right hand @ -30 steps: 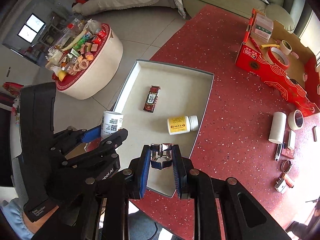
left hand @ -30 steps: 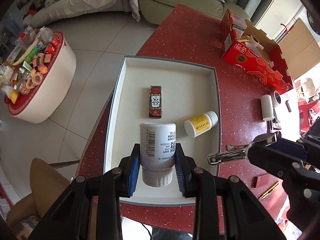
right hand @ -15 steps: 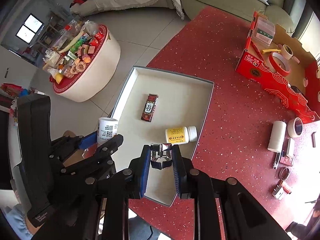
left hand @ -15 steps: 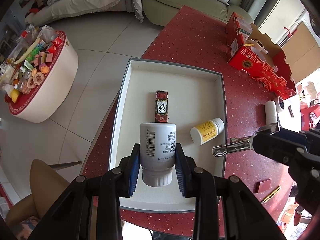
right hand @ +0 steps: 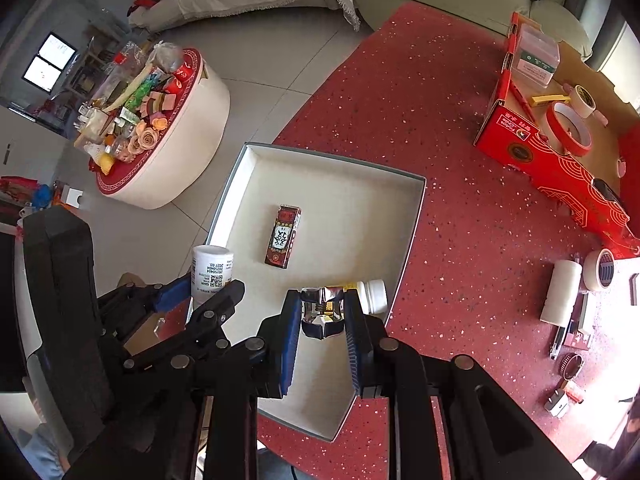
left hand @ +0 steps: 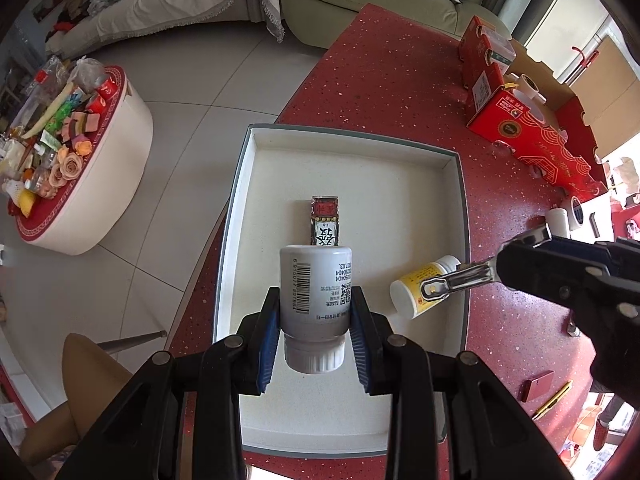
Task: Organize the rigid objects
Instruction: 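Carry the white bottle and metal clip over the white tray, then open both grippers to release the bottle and clip into the tray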
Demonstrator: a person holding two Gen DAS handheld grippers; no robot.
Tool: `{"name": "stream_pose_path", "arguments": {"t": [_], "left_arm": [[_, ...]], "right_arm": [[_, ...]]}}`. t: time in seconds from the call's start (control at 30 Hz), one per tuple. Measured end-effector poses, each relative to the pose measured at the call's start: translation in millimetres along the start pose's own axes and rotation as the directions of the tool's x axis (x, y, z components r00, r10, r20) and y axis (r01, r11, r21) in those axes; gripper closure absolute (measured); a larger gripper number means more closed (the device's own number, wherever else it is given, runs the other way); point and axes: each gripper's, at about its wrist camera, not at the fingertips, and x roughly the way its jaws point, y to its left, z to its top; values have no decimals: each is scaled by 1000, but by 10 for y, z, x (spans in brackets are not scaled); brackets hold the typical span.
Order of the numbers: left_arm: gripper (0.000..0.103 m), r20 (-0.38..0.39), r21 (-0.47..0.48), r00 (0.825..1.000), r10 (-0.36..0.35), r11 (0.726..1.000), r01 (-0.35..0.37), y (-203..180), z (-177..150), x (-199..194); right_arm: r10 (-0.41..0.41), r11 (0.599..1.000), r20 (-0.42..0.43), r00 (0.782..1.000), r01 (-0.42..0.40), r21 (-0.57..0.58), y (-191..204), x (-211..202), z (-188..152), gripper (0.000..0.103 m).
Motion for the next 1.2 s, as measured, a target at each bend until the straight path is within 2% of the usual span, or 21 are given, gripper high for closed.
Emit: {"name": "stream_pose_path", "arguments": {"t": [0.37, 0.77, 0.8, 0.83, 0.87, 0.9, 0.93, 0.97, 1.0, 1.03, 1.13, 1.17, 1.2], "left_arm": [[68, -25, 19, 1000, 14, 1000, -13, -46, 206, 259], [67, -60, 22, 998, 16, 1000, -14, -109, 185, 522], [61, -65, 25, 998, 5, 1000, -3, -113, 180, 543], [45, -74, 27, 997, -5, 1000, 7, -115, 175, 564], [35, -75, 27, 997, -5, 1000, 8, -119, 171, 571], [19, -72, 24, 997, -9, 1000, 11, -115, 164, 570], [16, -68, 12, 998, -16, 1000, 17, -91, 162, 568], [14, -73, -2, 997, -22, 1000, 22, -63, 165, 572], [4, -78, -12, 997, -25, 1000, 24, -41, 167, 579], [0, -74, -19, 997, -24, 1000, 22, -30, 164, 579], [0, -65, -15, 998, -17, 1000, 16, -21, 142, 581], [0, -63, -10, 998, -13, 1000, 13, -20, 135, 572], [0, -59, -4, 998, -9, 1000, 9, -30, 128, 562]], "right_arm": [[-9, 1000, -39, 999, 9, 10, -48, 386, 348, 80], [-22, 1000, -91, 996, 23, 9, -137, 716, 456, 80], [-13, 1000, -88, 996, 14, 13, -153, 732, 458, 80], [-6, 1000, -85, 996, 7, 14, -167, 745, 461, 80], [0, 1000, -92, 996, 2, 14, -170, 769, 467, 80], [-2, 1000, -101, 995, 4, 15, -181, 785, 470, 71], [-15, 1000, -104, 994, 17, 16, -194, 787, 471, 48], [-33, 999, -100, 994, 36, 23, -219, 773, 472, 35], [-38, 999, -83, 996, 41, 33, -247, 738, 471, 22], [-33, 998, -66, 997, 36, 44, -275, 695, 468, 20], [-43, 996, -67, 997, 48, 71, -345, 599, 453, 18], [-54, 995, -61, 997, 59, 80, -373, 556, 431, 14], [-62, 993, -51, 997, 66, 93, -412, 506, 398, 5]]}}
